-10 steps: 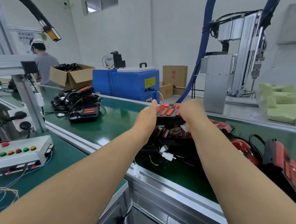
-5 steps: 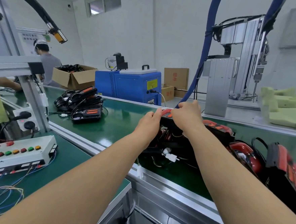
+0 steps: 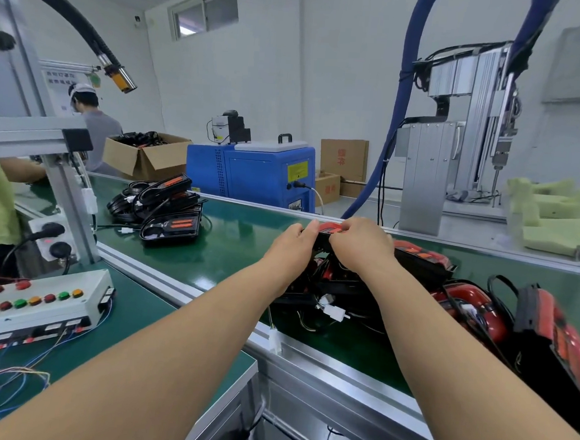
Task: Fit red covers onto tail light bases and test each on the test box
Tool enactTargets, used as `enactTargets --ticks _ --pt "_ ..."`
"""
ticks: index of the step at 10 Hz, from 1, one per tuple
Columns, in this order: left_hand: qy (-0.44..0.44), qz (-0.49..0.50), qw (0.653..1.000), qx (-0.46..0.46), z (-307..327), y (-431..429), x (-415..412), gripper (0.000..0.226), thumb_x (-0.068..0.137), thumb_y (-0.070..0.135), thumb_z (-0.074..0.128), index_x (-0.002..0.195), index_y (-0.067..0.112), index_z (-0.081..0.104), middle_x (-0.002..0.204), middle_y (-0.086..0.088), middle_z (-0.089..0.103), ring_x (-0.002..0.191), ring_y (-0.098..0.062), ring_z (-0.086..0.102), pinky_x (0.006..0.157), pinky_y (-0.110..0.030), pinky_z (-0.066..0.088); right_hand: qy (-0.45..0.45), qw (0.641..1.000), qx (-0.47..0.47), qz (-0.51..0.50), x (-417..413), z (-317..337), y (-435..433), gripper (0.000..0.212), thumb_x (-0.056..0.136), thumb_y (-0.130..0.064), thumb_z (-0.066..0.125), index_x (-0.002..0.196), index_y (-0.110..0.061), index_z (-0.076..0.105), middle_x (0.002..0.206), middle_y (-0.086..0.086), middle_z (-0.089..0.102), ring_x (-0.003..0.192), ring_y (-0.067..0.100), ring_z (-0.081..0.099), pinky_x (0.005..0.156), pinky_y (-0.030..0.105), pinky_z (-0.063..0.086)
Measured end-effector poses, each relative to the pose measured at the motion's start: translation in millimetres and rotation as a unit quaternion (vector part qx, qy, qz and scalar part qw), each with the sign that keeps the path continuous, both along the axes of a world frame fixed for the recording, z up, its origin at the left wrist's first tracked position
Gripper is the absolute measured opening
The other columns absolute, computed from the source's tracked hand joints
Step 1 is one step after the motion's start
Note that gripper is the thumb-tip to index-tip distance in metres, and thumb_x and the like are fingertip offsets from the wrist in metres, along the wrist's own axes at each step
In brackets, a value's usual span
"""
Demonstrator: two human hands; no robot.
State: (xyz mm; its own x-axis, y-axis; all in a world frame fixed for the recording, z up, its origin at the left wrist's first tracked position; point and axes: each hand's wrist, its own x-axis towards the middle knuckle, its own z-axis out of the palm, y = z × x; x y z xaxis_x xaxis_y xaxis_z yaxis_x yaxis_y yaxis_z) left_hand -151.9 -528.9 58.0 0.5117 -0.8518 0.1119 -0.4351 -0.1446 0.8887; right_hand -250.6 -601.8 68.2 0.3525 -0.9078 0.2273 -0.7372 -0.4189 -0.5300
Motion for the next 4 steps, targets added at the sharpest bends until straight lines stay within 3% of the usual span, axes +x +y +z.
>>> enactTargets --ticks 3,4 --pt "0.003 0.004 1.000 -0.010 -0.9 2.1 3.0 0.052 0.103 0.051 0.031 0.131 0.013 0.053 0.130 -0.007 0.056 0.118 -0.024 0.053 0.104 -0.042 0.041 -0.010 1.000 -0.026 0.004 -2.1 -0.1 6.2 0.032 0.088 -0.026 0.050 0.115 -0.023 0.067 0.116 0.004 0.063 0.118 0.027 0.051 0.104 0.044 0.036" --pt "0.009 0.038 0.998 -0.054 -1.6 9.7 9.7 0.031 0.104 0.047 0.032 0.089 0.029 0.053 0.094 0.008 0.055 0.083 -0.006 0.050 0.070 -0.026 0.039 -0.049 0.995 -0.083 0.007 0.2 0.8 14.4 0.030 0.088 -0.024 0.052 0.113 -0.022 0.068 0.124 0.003 0.060 0.128 0.028 0.045 0.107 0.046 0.035"
